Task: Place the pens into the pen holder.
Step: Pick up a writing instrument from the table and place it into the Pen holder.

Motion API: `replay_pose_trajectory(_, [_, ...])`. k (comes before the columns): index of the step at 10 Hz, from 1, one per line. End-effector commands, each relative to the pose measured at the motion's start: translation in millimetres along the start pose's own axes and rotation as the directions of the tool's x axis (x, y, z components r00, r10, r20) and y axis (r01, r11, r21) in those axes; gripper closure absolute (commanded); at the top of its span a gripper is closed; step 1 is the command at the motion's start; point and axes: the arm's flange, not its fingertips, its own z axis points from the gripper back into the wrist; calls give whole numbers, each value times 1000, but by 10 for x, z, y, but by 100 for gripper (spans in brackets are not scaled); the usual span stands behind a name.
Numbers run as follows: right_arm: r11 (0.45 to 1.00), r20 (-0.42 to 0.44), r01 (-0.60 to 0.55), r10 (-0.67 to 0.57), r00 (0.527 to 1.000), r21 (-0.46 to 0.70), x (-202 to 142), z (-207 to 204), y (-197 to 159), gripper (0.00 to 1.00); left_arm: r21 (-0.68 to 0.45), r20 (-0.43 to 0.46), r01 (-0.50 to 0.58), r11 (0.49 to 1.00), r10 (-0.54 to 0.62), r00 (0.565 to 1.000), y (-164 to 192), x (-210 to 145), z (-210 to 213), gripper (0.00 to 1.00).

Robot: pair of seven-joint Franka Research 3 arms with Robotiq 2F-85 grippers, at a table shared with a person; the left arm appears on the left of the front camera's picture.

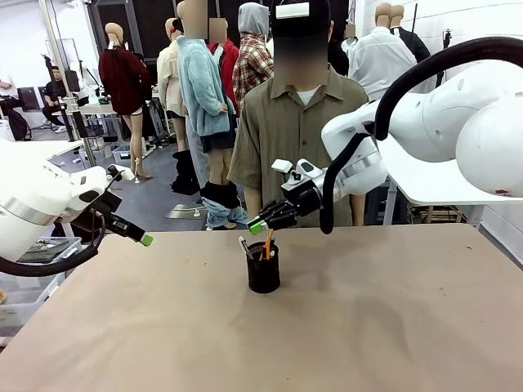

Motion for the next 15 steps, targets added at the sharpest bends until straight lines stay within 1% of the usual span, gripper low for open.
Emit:
replay_pose_trajectory(1, [993, -62, -80, 75, 995, -85, 214, 205, 405, 74, 10, 7, 7, 1000, -7, 1000, 0, 14, 0, 51])
replay_pose_trajectory(3, [982, -117, -104, 85, 989, -160, 375, 436, 781, 74, 10, 7, 7, 1000, -7, 1000, 0, 14, 0, 51])
replay_pose_trajectory(4, [967, -149, -95, 61, 987, -235, 423, 633, 1112, 74, 10, 7, 7, 1000, -7, 1000, 0, 14, 0, 51])
replay_pose_trajectory(5, [945, -180, -82, 25, 983, -315, 438, 807, 1380, 74, 10, 7, 7, 1000, -7, 1000, 0, 14, 0, 51])
replay_pose_trajectory(7, [881, -200, -31, -73, 977, -472, 371, 1146, 1831, 74, 10, 7, 7, 1000, -7, 1000, 0, 14, 0, 51])
replay_pose_trajectory(9, [815, -177, 63, -199, 964, -576, 202, 1445, 2205, 74, 10, 7, 7, 1000, -7, 1000, 0, 14, 0, 51])
replay_pose_trajectory(10, [779, -158, 95, -242, 957, -620, 103, 1629, 2360, 74, 10, 7, 7, 1000, -7, 1000, 0, 14, 0, 51])
replay_pose_trajectory(11, [764, -127, 128, -266, 956, -632, 31, 1780, 2483, 74, 10, 7, 7, 1000, -7, 1000, 0, 14, 0, 51])
replay_pose_trajectory(12, [719, -90, 159, -295, 951, -677, -32, 1883, 2608, 74, 10, 7, 7, 1000, -7, 1000, 0, 14, 0, 51])
replay_pose_trajectory(13, [685, -53, 184, -310, 949, -705, -95, 1956, 2709, 74, 10, 7, 7, 1000, -7, 1000, 0, 14, 0, 51])
replay_pose_trajectory(14, [642, -19, 224, -349, 937, -733, -163, 1983, 2718, 74, 10, 7, 7, 1000, -7, 1000, 0, 14, 0, 51])
replay_pose_trajectory(15, [591, 8, 286, -427, 904, -754, -208, 1973, 2659, 74, 10, 7, 7, 1000, -7, 1000, 0, 14, 0, 51])
